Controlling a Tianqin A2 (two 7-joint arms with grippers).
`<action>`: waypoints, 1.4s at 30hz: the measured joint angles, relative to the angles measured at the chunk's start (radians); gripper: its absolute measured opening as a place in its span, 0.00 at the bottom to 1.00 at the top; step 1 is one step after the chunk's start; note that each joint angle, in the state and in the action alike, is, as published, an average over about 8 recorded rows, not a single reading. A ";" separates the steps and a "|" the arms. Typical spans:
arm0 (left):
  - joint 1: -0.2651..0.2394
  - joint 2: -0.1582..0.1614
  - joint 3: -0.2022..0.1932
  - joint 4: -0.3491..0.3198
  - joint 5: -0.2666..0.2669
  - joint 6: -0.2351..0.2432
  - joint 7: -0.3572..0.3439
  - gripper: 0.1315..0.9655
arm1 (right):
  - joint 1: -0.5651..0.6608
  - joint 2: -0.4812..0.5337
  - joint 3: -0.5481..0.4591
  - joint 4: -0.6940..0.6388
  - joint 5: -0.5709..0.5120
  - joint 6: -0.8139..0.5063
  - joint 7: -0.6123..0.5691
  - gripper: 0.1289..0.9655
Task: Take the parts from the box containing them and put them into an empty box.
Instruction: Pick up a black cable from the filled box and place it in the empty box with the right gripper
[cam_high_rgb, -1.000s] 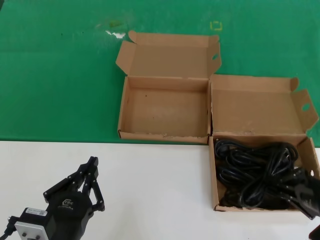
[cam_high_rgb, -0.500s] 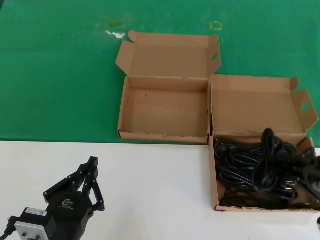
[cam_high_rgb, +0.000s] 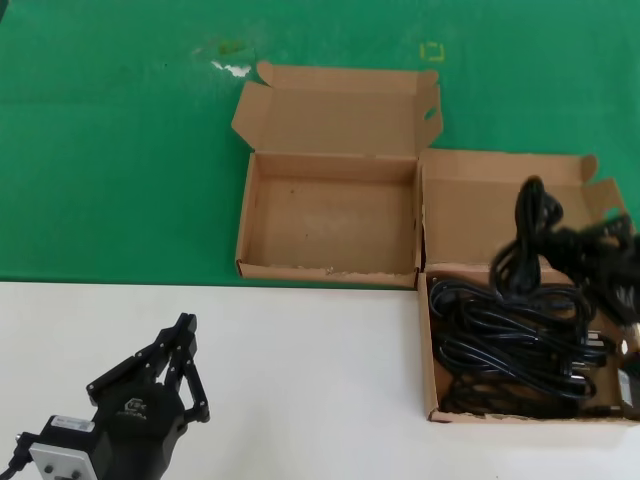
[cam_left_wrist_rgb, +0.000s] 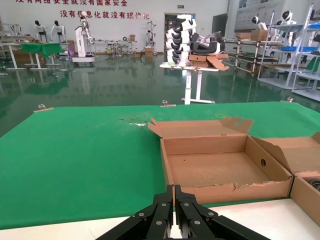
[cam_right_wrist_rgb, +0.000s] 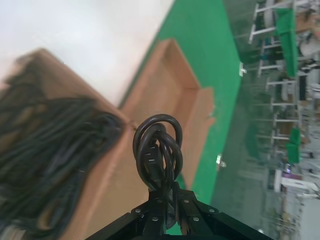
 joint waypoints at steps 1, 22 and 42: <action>0.000 0.000 0.000 0.000 0.000 0.000 0.000 0.04 | 0.011 -0.013 -0.002 -0.005 -0.008 0.001 0.005 0.04; 0.000 0.000 0.000 0.000 0.000 0.000 0.000 0.04 | 0.209 -0.343 -0.165 -0.344 -0.021 0.191 -0.148 0.04; 0.000 0.000 0.000 0.000 0.000 0.000 0.000 0.04 | 0.305 -0.462 -0.239 -0.655 0.317 0.366 -0.486 0.05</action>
